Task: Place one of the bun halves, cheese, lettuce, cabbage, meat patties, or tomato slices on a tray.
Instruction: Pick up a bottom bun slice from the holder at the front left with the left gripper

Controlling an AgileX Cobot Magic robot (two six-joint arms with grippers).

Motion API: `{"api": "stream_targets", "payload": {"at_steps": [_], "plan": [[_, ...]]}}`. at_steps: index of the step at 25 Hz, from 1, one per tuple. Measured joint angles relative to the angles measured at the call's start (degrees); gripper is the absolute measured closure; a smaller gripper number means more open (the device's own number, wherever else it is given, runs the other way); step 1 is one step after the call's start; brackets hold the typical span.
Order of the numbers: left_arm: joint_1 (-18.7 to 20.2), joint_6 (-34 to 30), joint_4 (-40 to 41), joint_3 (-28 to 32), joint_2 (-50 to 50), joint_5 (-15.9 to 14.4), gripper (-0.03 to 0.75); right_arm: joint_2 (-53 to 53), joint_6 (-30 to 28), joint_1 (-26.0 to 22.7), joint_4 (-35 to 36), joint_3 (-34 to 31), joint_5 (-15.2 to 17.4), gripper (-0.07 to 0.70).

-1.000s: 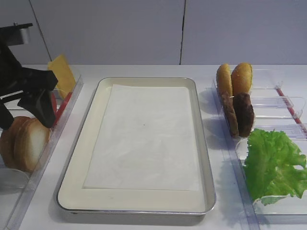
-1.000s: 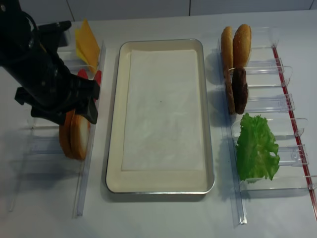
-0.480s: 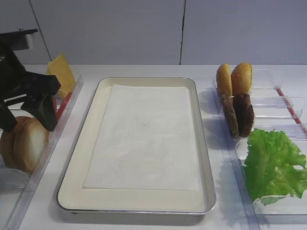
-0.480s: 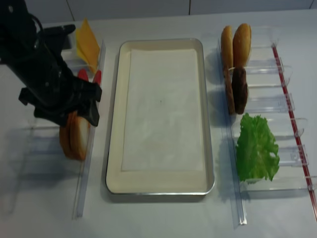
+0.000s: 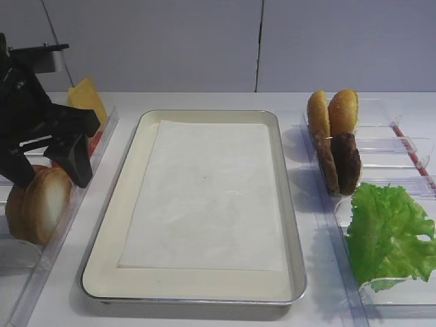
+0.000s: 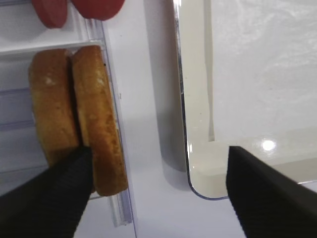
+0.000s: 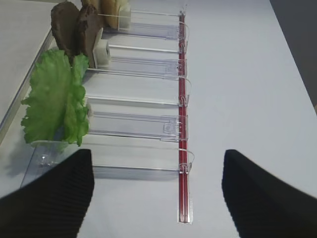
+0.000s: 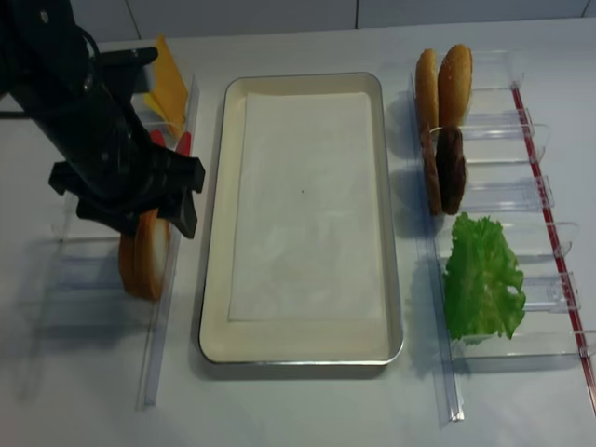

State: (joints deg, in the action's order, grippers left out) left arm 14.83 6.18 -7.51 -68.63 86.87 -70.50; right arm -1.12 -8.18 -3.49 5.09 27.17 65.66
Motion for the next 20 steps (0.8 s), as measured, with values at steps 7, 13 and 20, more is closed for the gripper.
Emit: {"api": "stream_targets", "payload": {"at_steps": [7,13,20], "plan": [[0.0,1.15,-0.2,0.24,-1.15,0.23,0.192,0.0,0.0,0.0,0.0,0.0,0.0,0.098],[0.0,2.14,-0.91,0.57,-2.7,0.33,0.193,0.0,0.0,0.0,0.0,0.0,0.0,0.098],[0.0,2.9,0.97,0.57,-2.83,0.33,0.193,0.0,0.0,0.0,0.0,0.0,0.0,0.098]]}}
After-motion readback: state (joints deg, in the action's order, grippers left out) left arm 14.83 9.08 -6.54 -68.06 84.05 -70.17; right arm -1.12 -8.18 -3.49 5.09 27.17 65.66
